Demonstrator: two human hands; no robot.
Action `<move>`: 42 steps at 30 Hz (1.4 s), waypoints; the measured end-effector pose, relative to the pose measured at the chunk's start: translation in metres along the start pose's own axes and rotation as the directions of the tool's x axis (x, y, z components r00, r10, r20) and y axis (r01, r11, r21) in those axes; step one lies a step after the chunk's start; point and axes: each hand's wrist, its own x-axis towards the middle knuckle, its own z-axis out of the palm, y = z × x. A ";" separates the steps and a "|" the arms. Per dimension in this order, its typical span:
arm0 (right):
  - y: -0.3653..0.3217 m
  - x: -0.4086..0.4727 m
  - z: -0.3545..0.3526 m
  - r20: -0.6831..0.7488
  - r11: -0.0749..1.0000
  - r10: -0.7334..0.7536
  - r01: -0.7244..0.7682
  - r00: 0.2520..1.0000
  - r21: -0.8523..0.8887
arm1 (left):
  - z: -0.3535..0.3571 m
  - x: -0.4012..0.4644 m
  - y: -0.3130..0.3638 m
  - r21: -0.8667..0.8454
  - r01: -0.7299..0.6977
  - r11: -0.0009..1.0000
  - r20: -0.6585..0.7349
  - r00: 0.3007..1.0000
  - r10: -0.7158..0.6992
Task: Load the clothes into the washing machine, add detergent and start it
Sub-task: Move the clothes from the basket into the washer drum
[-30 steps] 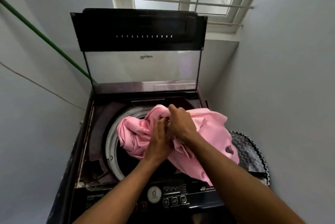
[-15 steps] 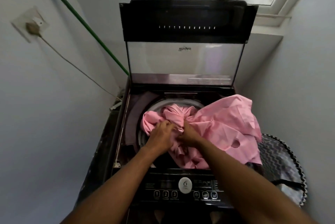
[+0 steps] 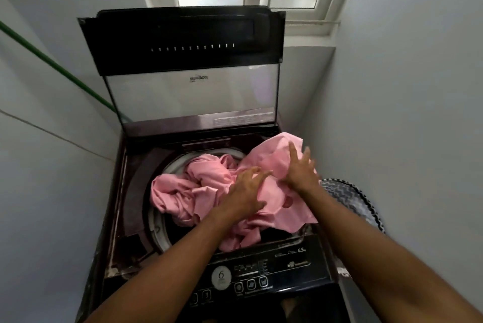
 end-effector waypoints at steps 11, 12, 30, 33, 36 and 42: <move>-0.011 -0.016 -0.012 -0.278 0.965 -0.225 0.173 0.934 -0.198 | 0.013 0.012 0.014 0.027 0.057 0.998 -0.011 0.998 -0.057; -0.015 -0.018 -0.015 -0.291 0.949 -0.276 0.212 0.916 -0.234 | 0.009 0.012 0.011 0.023 0.070 0.997 -0.039 0.997 -0.069; -0.123 -0.070 0.124 0.278 0.814 -0.577 0.570 0.768 0.114 | -0.023 -0.064 -0.090 -0.069 0.381 0.922 -0.471 0.802 -0.367; -0.138 -0.069 0.126 0.412 0.838 -0.525 0.538 0.745 0.095 | -0.018 -0.067 -0.095 -0.118 0.371 0.921 -0.383 0.839 -0.387; -0.135 -0.059 0.102 0.394 0.781 -0.623 0.515 0.676 0.353 | -0.022 -0.059 -0.088 -0.252 0.379 0.891 -0.295 0.846 -0.443; -0.087 -0.019 0.072 -0.136 0.907 -0.340 0.363 0.930 0.212 | -0.023 -0.047 -0.094 -0.077 0.471 0.879 -0.059 0.878 -0.475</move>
